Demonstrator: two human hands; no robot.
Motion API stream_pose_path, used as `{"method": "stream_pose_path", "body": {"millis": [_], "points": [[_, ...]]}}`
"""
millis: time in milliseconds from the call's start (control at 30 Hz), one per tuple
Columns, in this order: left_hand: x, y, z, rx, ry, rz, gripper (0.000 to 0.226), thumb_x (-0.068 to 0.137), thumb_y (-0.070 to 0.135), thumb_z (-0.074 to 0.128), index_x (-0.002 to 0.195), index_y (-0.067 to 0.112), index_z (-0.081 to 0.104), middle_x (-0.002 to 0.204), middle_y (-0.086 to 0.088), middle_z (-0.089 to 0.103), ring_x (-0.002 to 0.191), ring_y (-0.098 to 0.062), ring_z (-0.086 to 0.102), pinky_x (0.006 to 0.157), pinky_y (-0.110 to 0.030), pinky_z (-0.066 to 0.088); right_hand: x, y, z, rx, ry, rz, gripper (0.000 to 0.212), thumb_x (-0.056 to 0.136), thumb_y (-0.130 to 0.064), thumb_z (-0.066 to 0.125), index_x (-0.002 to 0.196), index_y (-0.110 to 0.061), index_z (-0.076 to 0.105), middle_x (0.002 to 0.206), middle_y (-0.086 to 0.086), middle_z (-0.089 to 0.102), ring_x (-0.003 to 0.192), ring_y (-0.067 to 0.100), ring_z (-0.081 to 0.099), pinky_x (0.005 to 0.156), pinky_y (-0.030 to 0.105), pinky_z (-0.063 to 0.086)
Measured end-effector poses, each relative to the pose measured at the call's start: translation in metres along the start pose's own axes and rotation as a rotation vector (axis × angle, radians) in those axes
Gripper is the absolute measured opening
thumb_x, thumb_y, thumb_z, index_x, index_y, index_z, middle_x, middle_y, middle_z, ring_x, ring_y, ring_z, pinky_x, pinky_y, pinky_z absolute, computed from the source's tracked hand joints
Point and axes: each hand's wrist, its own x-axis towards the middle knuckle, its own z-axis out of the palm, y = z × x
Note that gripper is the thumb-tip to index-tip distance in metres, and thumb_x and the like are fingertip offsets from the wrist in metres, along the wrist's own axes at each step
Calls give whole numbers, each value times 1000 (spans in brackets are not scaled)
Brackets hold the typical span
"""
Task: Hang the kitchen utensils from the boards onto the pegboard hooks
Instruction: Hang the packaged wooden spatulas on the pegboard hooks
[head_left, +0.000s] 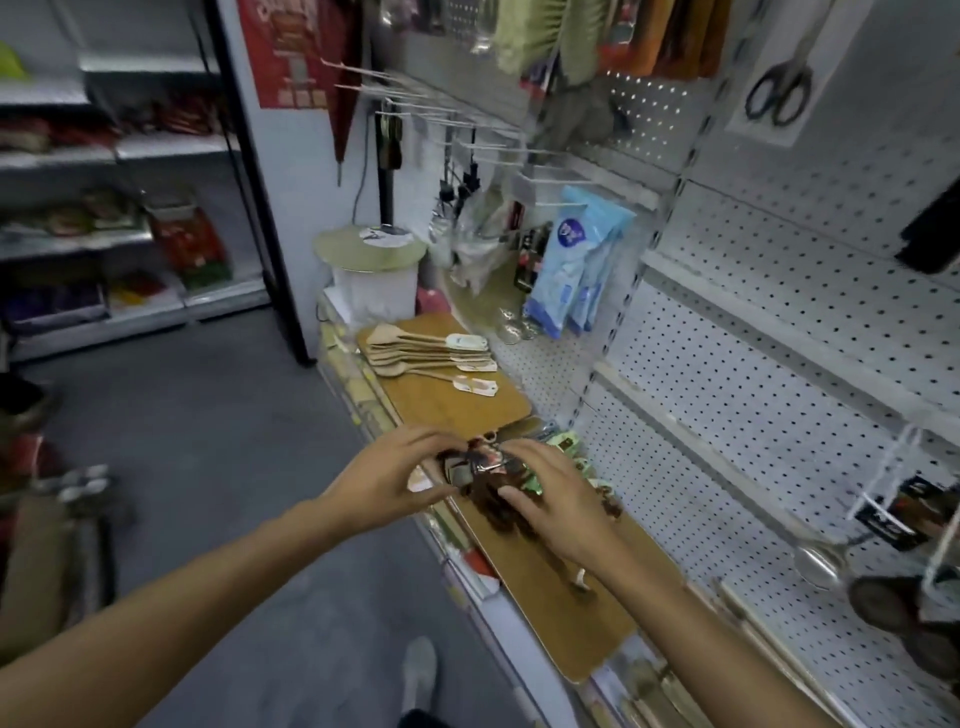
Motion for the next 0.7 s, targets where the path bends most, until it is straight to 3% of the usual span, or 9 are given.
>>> {"method": "stream_pose_path", "body": {"millis": [67, 167, 333, 500, 700], "points": [[8, -30, -4, 13, 2, -42, 51, 90, 53, 63, 136, 32, 54, 137, 15, 55, 127, -2, 48, 107, -22, 40, 32, 2, 15, 7, -27, -3, 52, 95, -48, 51, 143, -29, 42, 145, -12, 43, 133, 4, 35, 108, 18, 23], [27, -77, -11, 51, -20, -70, 50, 90, 53, 63, 136, 36, 52, 139, 17, 53, 128, -3, 48, 107, -27, 43, 81, 10, 36, 36, -55, -13, 52, 95, -47, 52, 143, -30, 42, 145, -12, 43, 132, 4, 36, 109, 20, 27], [79, -152, -28, 91, -50, -93, 50, 89, 53, 60, 135, 36, 53, 138, 18, 54, 130, -3, 47, 107, -21, 39, 170, 38, 68, 99, -75, -29, 50, 95, -47, 54, 140, -30, 43, 142, -14, 45, 132, 4, 37, 109, 29, 36], [128, -209, -42, 108, -87, -88, 49, 91, 57, 57, 135, 37, 52, 139, 18, 53, 130, -3, 47, 107, -22, 41, 245, 60, 87, 104, -97, -46, 49, 96, -47, 53, 140, -29, 44, 143, -12, 45, 132, 5, 36, 108, 24, 32], [179, -260, -50, 76, -97, -108, 48, 90, 53, 62, 135, 38, 52, 137, 20, 53, 129, -1, 48, 106, -23, 43, 314, 76, 97, 171, -105, -15, 47, 95, -44, 56, 139, -31, 45, 141, -15, 45, 128, 4, 41, 103, 24, 37]]}}
